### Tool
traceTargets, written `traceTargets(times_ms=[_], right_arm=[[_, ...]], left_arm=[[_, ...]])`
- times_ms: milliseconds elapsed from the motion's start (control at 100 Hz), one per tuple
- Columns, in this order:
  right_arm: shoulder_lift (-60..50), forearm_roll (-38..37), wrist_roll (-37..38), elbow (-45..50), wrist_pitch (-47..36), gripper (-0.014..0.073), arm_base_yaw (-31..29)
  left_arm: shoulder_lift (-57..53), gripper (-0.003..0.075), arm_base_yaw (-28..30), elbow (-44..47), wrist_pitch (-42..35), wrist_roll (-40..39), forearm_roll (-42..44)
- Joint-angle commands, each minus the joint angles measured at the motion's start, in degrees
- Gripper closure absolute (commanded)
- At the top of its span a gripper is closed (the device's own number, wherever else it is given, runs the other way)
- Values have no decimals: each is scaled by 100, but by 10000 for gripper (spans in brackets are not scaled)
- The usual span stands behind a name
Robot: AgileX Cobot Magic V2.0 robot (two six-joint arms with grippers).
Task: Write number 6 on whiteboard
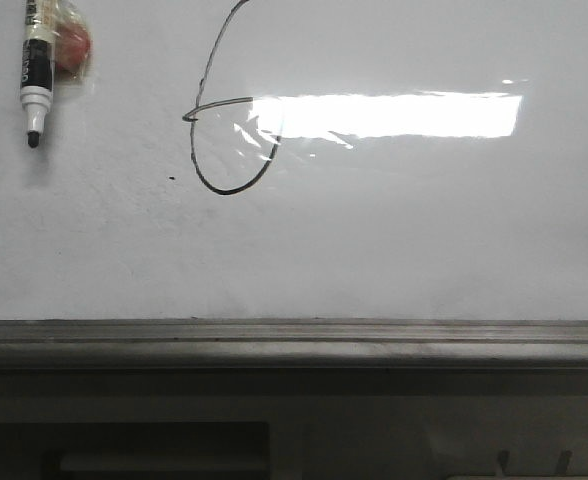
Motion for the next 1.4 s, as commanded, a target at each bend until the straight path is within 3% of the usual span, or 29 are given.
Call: traceTargets(times_ms=[0,520,660,700,830,1080,1390], right_arm=[[58,60,-40,-148,-337,661,-33],[58,48,-40,-148,-349,661,-33],[79,-1273,270,-10,-564,661,-77],[94,-2027,924,164,-849,661,-211],[94,-3514,2537,635,-1101,661,-847],[-441,-4168,2719,1282,-1101,661,-1597],[-763,-4403,2719,1459,-935,661,-1789]], left_arm=[[-178,740,-26,272,-378,-75,-71],[-178,740,-26,272,-378,-75,-71],[-178,740,-26,272,-378,-75,-71],[-178,740,-26,272,-378,-75,-71],[-178,740,-26,272,-378,-75,-71],[-178,740,-26,272,-378,-75,-71],[-178,740,-26,272,-378,-75,-71]])
